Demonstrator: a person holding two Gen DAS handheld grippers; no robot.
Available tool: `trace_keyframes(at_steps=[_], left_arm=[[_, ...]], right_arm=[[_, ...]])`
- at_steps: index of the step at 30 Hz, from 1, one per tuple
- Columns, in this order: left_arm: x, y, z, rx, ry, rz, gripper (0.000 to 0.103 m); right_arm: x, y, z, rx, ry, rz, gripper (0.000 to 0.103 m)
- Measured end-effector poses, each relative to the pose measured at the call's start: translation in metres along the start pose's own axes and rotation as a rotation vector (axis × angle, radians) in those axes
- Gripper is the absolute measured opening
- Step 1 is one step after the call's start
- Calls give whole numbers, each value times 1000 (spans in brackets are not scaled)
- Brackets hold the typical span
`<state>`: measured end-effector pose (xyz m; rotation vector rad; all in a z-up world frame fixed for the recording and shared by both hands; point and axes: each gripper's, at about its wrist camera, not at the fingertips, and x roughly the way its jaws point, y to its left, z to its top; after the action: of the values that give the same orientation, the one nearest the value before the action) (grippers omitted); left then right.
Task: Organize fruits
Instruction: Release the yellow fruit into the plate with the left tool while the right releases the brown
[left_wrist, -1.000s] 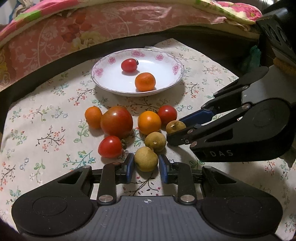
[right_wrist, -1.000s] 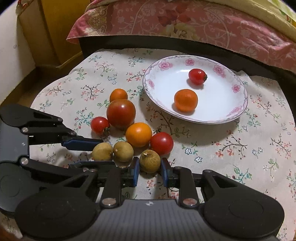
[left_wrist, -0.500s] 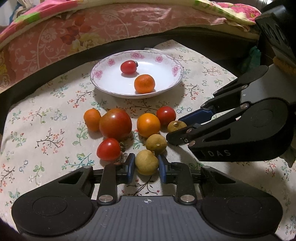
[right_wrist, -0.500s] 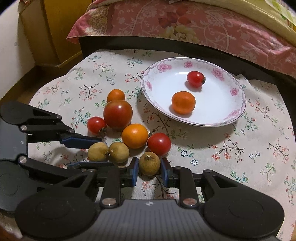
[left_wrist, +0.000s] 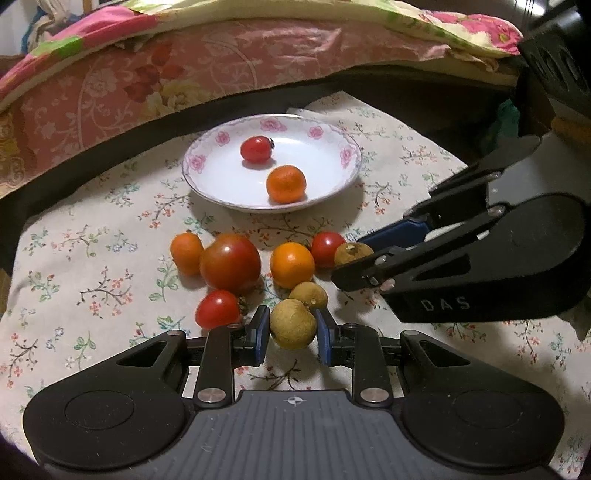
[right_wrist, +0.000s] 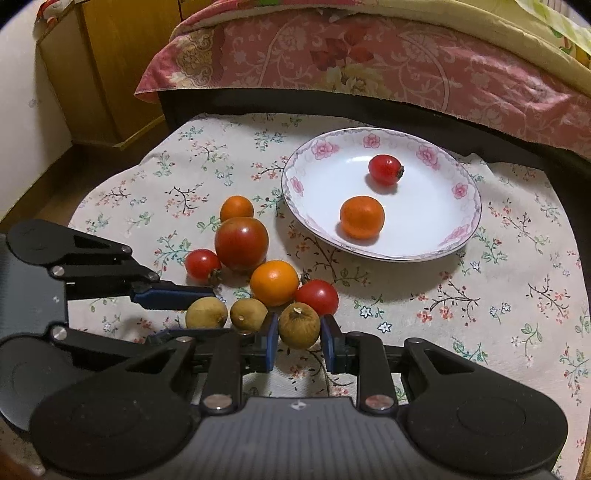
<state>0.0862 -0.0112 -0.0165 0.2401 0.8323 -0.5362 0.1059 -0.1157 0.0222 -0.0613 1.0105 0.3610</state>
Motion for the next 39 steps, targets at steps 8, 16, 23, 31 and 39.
trace_keyframes(at_steps=[8, 16, 23, 31, 39], left_arm=[[-1, 4, 8, -29, -20, 3, 34], [-2, 8, 16, -45, -43, 9, 34], [-2, 8, 22, -45, -56, 15, 34], [-4, 11, 33, -52, -84, 24, 34], [5, 12, 56, -45, -124, 45, 34]], right_arm=[[-10, -3, 4, 13, -27, 2, 25], [-16, -10, 7, 32, -49, -8, 25], [-17, -12, 9, 42, -60, -9, 25], [-20, -18, 14, 60, -84, -11, 25], [-20, -33, 29, 96, -124, -28, 25]])
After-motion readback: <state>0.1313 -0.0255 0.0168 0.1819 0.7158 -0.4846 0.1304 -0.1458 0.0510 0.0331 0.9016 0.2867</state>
